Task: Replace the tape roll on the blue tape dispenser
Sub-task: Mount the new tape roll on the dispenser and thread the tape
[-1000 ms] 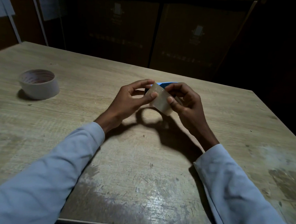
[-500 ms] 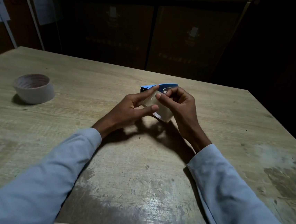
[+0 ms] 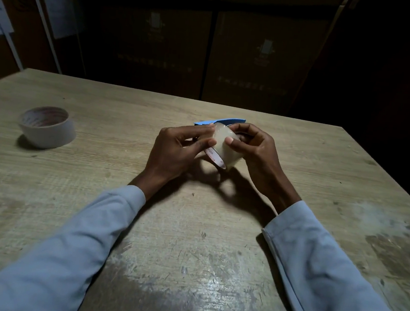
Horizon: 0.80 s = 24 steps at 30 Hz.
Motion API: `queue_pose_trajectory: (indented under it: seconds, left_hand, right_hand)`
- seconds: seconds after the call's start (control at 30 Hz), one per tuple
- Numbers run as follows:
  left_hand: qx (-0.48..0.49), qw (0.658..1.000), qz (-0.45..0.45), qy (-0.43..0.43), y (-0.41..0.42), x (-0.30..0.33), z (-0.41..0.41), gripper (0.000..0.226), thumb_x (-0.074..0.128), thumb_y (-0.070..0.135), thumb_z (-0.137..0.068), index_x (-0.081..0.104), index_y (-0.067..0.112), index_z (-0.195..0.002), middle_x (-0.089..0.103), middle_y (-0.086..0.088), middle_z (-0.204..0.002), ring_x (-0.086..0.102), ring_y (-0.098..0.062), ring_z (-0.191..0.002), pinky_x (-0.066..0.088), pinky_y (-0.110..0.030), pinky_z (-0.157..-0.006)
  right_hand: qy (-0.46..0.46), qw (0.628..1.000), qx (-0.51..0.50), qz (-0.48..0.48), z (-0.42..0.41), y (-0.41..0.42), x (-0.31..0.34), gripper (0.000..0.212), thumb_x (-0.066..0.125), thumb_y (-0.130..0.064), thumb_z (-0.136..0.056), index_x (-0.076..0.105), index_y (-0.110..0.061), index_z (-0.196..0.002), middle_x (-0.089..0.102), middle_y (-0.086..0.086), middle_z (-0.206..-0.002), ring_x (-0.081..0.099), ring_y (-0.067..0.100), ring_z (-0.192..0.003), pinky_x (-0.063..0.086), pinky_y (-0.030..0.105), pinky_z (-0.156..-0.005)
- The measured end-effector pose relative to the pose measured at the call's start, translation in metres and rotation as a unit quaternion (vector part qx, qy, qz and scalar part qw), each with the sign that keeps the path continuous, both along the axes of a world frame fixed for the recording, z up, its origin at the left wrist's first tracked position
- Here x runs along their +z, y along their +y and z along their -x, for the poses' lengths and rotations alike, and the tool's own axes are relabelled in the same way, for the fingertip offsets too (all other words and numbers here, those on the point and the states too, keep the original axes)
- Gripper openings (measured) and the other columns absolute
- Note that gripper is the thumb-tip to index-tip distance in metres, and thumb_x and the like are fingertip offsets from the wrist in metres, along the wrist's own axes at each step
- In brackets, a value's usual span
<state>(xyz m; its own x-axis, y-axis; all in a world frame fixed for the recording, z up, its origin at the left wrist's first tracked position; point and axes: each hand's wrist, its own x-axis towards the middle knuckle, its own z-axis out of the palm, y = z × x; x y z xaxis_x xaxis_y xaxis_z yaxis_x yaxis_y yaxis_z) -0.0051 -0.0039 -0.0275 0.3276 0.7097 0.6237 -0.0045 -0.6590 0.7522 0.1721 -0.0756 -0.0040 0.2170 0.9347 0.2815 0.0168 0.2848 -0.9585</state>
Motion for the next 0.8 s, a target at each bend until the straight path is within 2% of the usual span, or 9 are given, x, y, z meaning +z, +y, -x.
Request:
queue_pose_trajectory:
  seconds: [0.1,0.17,0.23,0.33,0.37,0.43,0.5,0.63,0.8]
  left_hand:
    - [-0.053,0.998,0.045,-0.007,0.0,0.001,0.002,0.046,0.081,0.019,-0.077,0.069,0.009,-0.12,0.071,-0.001,-0.119,0.067,-0.012,-0.112,0.059,-0.036,-0.089]
    - [-0.119,0.99,0.079,0.017,0.001,-0.001,0.003,0.062,0.084,0.024,-0.074,0.061,0.018,-0.131,0.066,0.001,-0.128,0.063,-0.012,-0.117,0.056,-0.032,-0.093]
    - [-0.146,0.985,0.078,0.046,-0.001,-0.001,0.001,0.066,0.083,0.032,-0.07,0.057,0.031,-0.131,0.064,0.004,-0.127,0.064,-0.008,-0.112,0.054,-0.027,-0.092]
    - [-0.101,0.993,0.014,0.054,-0.004,0.002,0.0,0.067,0.09,0.029,-0.064,0.062,0.027,-0.125,0.063,0.01,-0.116,0.061,-0.004,-0.106,0.054,-0.023,-0.087]
    - [-0.074,0.996,-0.018,0.054,-0.005,0.003,0.001,0.067,0.09,0.028,-0.064,0.063,0.022,-0.125,0.062,0.011,-0.112,0.06,-0.004,-0.105,0.055,-0.023,-0.084]
    - [-0.027,0.994,-0.082,0.072,-0.004,0.003,0.002,0.068,0.089,0.032,-0.065,0.063,0.013,-0.125,0.062,0.003,-0.111,0.061,-0.011,-0.104,0.057,-0.033,-0.082]
    - [-0.003,0.99,-0.113,0.09,-0.002,0.003,0.004,0.072,0.086,0.04,-0.066,0.062,0.007,-0.126,0.064,-0.006,-0.112,0.062,-0.019,-0.103,0.057,-0.042,-0.08]
    - [0.011,0.984,-0.148,0.103,-0.001,0.004,0.007,0.074,0.083,0.047,-0.067,0.063,0.006,-0.125,0.063,-0.006,-0.106,0.062,-0.02,-0.097,0.055,-0.043,-0.077]
    - [0.012,0.978,-0.175,0.112,-0.003,0.004,0.007,0.068,0.082,0.045,-0.07,0.063,0.01,-0.125,0.056,0.006,-0.105,0.057,-0.01,-0.094,0.052,-0.031,-0.076]
  right_hand:
    - [0.047,0.999,0.013,-0.006,-0.001,-0.002,0.003,0.02,0.064,0.0,-0.081,0.066,-0.007,-0.099,0.069,0.002,-0.088,0.064,0.016,-0.082,0.051,0.026,-0.07]
    - [0.089,0.996,0.028,-0.01,-0.003,-0.003,0.006,0.019,0.059,-0.003,-0.077,0.067,-0.008,-0.093,0.067,0.005,-0.087,0.061,0.019,-0.082,0.05,0.029,-0.07]
    - [0.088,0.996,0.032,-0.016,-0.004,-0.004,0.008,0.016,0.057,-0.004,-0.076,0.066,-0.011,-0.087,0.064,0.003,-0.085,0.058,0.019,-0.082,0.046,0.031,-0.07]
    - [0.005,1.0,0.006,-0.02,-0.002,-0.004,0.005,0.008,0.067,-0.008,-0.082,0.064,-0.013,-0.087,0.063,-0.001,-0.085,0.058,0.015,-0.083,0.047,0.03,-0.073]
    - [-0.032,0.999,-0.007,-0.019,0.0,-0.003,0.003,0.013,0.073,-0.012,-0.081,0.063,-0.012,-0.09,0.065,0.0,-0.088,0.061,0.015,-0.085,0.05,0.031,-0.075]
    - [-0.1,0.994,-0.033,-0.013,0.005,0.0,-0.001,0.032,0.082,-0.025,-0.075,0.063,-0.012,-0.098,0.068,0.005,-0.099,0.067,0.021,-0.096,0.057,0.039,-0.083]
    - [-0.142,0.988,-0.053,-0.021,0.01,0.001,-0.001,0.039,0.083,-0.03,-0.074,0.064,-0.013,-0.103,0.069,0.005,-0.107,0.068,0.023,-0.104,0.058,0.044,-0.089]
    - [-0.097,0.994,-0.043,-0.033,0.009,0.001,0.001,0.023,0.075,-0.011,-0.085,0.068,-0.006,-0.107,0.071,0.01,-0.103,0.07,0.018,-0.094,0.057,0.037,-0.081]
    - [-0.116,0.991,-0.056,-0.039,0.006,0.002,-0.003,0.012,0.069,-0.01,-0.088,0.071,-0.012,-0.101,0.072,0.0,-0.093,0.068,0.011,-0.088,0.056,0.033,-0.076]
